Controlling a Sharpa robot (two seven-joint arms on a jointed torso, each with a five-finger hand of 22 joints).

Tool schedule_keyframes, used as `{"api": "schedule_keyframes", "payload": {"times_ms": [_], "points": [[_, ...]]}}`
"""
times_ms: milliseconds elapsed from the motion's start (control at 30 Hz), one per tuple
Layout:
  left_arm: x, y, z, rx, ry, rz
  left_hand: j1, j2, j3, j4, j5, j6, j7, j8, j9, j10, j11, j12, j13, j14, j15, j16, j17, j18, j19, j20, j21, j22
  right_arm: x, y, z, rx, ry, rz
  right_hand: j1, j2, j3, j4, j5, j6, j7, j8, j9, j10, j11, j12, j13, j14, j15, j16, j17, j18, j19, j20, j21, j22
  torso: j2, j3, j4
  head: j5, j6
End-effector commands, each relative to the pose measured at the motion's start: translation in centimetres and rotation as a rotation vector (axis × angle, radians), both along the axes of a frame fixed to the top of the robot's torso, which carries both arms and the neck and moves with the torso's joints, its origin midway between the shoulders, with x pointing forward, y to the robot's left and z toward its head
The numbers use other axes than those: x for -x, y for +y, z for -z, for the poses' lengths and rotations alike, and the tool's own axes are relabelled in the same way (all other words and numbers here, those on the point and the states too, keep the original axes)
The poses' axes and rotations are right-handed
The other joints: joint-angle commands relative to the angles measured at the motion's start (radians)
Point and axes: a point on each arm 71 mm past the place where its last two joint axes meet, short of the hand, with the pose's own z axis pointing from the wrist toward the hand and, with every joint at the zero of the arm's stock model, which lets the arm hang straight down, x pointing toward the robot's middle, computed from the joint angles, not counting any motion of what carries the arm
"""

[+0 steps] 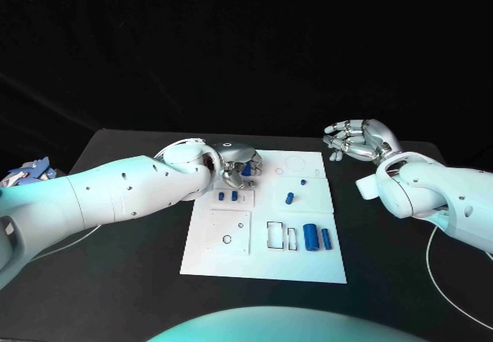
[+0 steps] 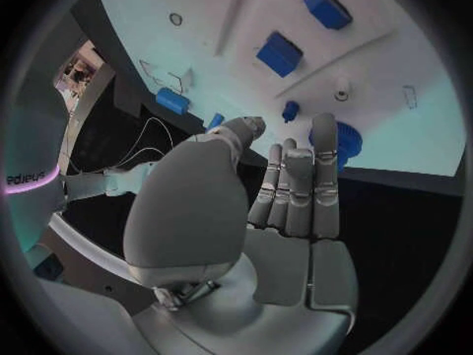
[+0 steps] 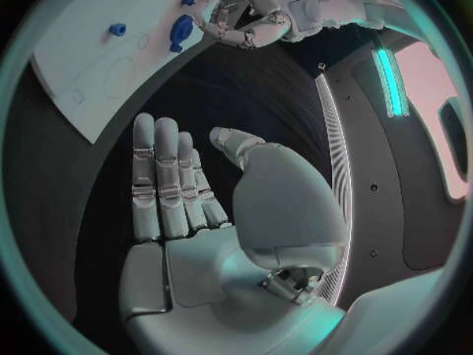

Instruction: Assemble the parts on the task board

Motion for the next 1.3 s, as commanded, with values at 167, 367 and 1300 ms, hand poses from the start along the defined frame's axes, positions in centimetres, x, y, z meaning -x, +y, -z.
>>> {"api": "schedule_keyframes", "payload": {"times_ms": [167, 367, 1300], "points": [[-0.2, -0.4, 0.6, -0.082, 0.023, 0.003, 0.001, 0.000, -0.004, -0.003, -0.004, 0.011, -0.001, -0.004, -0.005, 0.010, -0.003, -0.004, -0.006, 0.009, 0.000, 0.013, 0.004, 0.010, 0.008, 0.005, 0.013, 0.012, 0.0, 0.2, -0.2, -0.032, -0.029, -0.019, -0.003, -0.003, 0.014, -0.005, 0.006, -0.016, 0.032, 0.030, 0.006, -0.037, 0.018, -0.098, -0.135, -0.053, 0.021, -0.168, -0.048, 0.007, -0.036, 0.023, -0.103, -0.082, 0.000, -0.0011, -0.0008, -0.002, -0.002], [-0.6, -0.3, 0.9, -0.104, 0.039, -0.008, 0.008, 0.007, 0.002, -0.007, -0.003, 0.020, -0.002, -0.004, -0.011, 0.016, -0.004, -0.005, -0.014, 0.008, 0.000, 0.022, 0.002, 0.010, 0.008, 0.005, 0.022, 0.019, 0.0, 0.2, -0.2, -0.051, -0.027, -0.022, -0.008, -0.005, 0.039, -0.011, 0.006, -0.007, 0.051, 0.009, -0.036, -0.010, 0.048, -0.239, -0.347, -0.167, 0.071, -0.419, -0.162, 0.009, -0.120, 0.077, -0.260, -0.215, 0.000, 0.0001, 0.0007, -0.004, -0.003], [-0.9, -0.9, 1.6, -0.112, 0.078, 0.003, 0.023, 0.027, 0.039, -0.037, -0.012, 0.064, -0.009, -0.012, -0.047, 0.071, -0.015, 0.001, -0.047, 0.049, -0.009, 0.099, 0.052, -0.008, 0.053, -0.002, 0.132, 0.152, -0.2, 0.7, -0.1, -0.091, -0.020, -0.038, -0.005, 0.012, 0.026, -0.031, 0.009, -0.005, 0.066, -0.030, -0.083, -0.012, 0.067, -0.313, -0.489, -0.187, 0.096, -0.557, -0.251, 0.012, -0.123, 0.105, -0.358, -0.334, -0.002, 0.0002, 0.0008, 0.002, -0.011]]}}
